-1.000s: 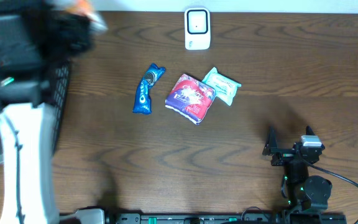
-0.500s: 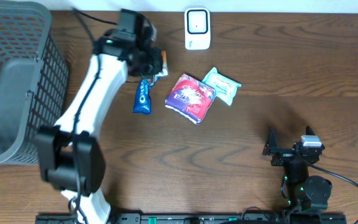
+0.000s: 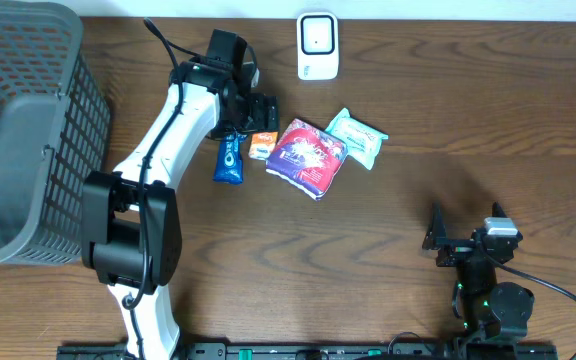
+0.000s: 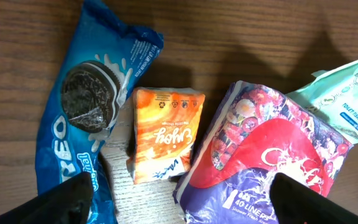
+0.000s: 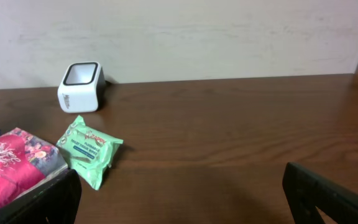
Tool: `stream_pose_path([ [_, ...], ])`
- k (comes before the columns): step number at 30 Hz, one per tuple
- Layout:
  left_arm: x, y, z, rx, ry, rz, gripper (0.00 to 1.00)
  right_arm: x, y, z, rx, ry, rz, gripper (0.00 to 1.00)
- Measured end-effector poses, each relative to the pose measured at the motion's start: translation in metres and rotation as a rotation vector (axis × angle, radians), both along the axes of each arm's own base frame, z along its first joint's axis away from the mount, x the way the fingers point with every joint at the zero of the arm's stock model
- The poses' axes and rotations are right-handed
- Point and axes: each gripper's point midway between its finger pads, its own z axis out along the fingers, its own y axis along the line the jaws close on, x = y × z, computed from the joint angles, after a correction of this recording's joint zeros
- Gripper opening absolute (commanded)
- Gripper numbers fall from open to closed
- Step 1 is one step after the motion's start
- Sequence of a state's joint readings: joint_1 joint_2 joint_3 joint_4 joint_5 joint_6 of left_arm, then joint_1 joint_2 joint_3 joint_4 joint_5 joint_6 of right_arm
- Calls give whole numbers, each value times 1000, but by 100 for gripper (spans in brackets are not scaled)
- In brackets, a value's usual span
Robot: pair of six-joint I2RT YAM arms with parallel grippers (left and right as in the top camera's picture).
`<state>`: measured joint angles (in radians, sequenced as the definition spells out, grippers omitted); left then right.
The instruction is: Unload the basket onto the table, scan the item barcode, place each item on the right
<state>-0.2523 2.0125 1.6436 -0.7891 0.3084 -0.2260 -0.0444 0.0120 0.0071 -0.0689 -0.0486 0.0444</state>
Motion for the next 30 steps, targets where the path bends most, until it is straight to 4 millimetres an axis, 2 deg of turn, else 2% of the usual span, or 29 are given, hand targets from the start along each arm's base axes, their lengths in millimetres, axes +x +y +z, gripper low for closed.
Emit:
stream_pose_path([
  [2, 0, 5, 7, -2, -8, 12, 97, 0, 0, 0, 0, 0, 0, 99],
  [4, 1, 14, 22, -6, -33, 32, 97, 0, 0, 0, 0, 0, 0, 99],
  [7, 0, 37, 61, -9, -108, 82, 98, 0, 0, 0, 0, 0, 0, 99],
  [11, -17, 72, 118, -12, -197, 156, 99, 0, 0, 0, 0, 0, 0, 99],
  [14, -34, 91, 144, -10, -226, 197, 98, 0, 0, 0, 0, 0, 0, 99],
  [17, -49, 99, 150, -4, -202, 214, 98, 0, 0, 0, 0, 0, 0, 99],
  [21, -63, 101, 141, 7, -135, 217, 98, 0, 0, 0, 0, 0, 0, 99],
  [30, -66, 101, 140, 9, -123, 217, 98, 0, 0, 0, 0, 0, 0, 99],
])
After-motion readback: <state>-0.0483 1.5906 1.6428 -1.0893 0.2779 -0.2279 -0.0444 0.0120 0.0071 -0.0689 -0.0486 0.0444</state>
